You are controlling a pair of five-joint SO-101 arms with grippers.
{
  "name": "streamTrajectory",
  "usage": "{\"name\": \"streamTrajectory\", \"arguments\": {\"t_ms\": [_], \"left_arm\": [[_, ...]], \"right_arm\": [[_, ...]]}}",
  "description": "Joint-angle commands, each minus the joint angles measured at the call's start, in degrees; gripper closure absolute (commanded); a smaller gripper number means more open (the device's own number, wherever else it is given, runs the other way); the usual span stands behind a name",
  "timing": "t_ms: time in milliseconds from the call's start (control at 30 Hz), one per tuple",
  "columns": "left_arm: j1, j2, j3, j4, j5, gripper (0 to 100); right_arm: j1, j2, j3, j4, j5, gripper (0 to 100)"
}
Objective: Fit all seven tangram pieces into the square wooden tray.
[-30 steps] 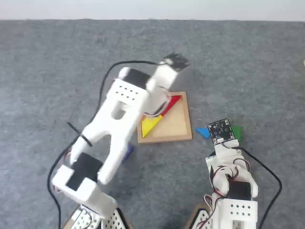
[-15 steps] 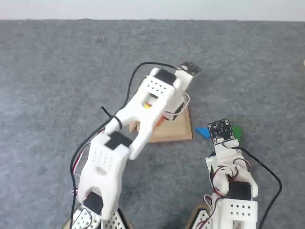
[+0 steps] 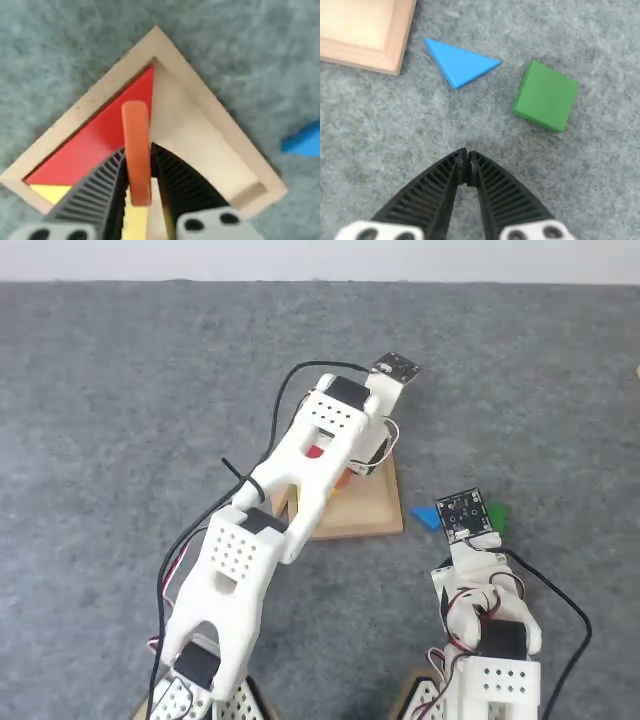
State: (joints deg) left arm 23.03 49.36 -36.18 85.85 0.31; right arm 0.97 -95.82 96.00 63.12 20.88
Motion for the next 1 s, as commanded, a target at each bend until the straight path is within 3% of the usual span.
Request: {"name": "streamTrajectory", "arguments": {"t_ms": [0,267,567,967], "left_arm": [[-0.09,-0.26,-1.54,0.35,0.53,86],[1.05,-0.35,-1.89,1.23,-0.09,87],[5.19,-0.26,-12.7,9.49,0.26,87],[2.73,0.35,-15.96,10.73,0.97,87]], "right_arm": [[-0.13,-0.66,0.88,0.13,0.53,99.1],[-0.13,-0.66,0.88,0.13,0.53,99.1],[-0.13,-0.66,0.88,0.13,0.53,99.1],[-0.13,-0.66,0.88,0.13,0.53,99.1]]}}
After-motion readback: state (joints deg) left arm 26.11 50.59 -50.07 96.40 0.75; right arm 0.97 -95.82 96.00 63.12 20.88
